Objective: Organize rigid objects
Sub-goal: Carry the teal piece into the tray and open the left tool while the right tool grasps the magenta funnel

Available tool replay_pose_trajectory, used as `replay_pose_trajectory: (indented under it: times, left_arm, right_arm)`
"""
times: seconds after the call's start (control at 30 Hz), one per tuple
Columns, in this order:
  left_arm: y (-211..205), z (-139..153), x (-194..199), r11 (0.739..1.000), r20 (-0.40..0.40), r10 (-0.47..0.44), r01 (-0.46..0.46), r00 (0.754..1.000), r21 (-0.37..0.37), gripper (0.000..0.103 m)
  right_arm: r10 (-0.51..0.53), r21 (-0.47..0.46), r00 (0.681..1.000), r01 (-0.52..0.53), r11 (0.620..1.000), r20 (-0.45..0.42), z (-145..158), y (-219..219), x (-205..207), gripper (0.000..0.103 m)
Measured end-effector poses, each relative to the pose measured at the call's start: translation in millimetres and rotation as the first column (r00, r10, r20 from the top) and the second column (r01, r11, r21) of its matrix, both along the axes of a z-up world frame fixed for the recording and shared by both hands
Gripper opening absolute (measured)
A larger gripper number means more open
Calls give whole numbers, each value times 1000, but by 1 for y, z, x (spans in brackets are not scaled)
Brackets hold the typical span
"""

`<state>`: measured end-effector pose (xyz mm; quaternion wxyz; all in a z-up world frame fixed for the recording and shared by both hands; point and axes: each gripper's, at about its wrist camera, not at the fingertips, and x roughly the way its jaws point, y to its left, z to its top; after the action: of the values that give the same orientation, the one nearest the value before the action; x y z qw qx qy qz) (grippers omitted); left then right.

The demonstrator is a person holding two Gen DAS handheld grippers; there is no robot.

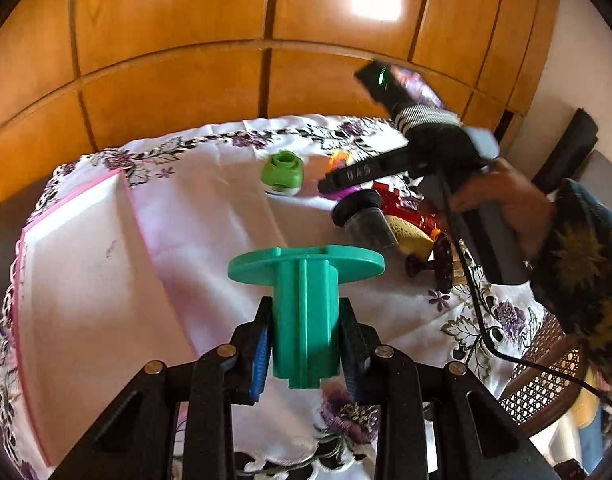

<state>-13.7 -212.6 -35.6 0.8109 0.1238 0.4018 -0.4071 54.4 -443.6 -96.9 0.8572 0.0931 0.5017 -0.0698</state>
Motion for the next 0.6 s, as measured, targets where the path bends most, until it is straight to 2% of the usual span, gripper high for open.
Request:
replay_pose_trajectory:
  times: [0.03, 0.07, 0.17, 0.27, 0.4, 0.5, 0.6]
  left_arm:
    - [6, 2, 1, 1000, -1, 12, -12, 1000, -8, 30]
    - [11, 4, 3, 1000, -4, 24, -24, 1000, -15, 30]
    - [26, 8, 8, 997, -11, 64, -64, 998, -31, 30]
    - [44, 9, 13, 993, -16, 108, -109, 994, -42, 30]
    - [68, 8, 24, 982, -27, 180, -181, 983, -49, 30]
    - [90, 6, 33, 967, -47, 246, -248, 968, -55, 30]
    - [116, 2, 48, 945, -65, 322, -325, 945, -48, 30]
  right_arm:
    - [6, 9, 1000, -6, 1000, -11, -3, -1, 3, 71]
    - [12, 17, 1000, -12, 1000, -19, -6, -2, 6, 58]
    - [28, 15, 1000, -28, 1000, -10, -5, 1, 8, 57]
    - [53, -34, 999, -52, 998, 7, 2, 13, 7, 57]
    - [94, -65, 993, -89, 994, 78, 26, 32, -1, 57]
    - [165, -58, 978, -158, 986, 127, 40, 57, -9, 57]
    - [253, -44, 958, -249, 967, 137, 40, 84, -17, 57]
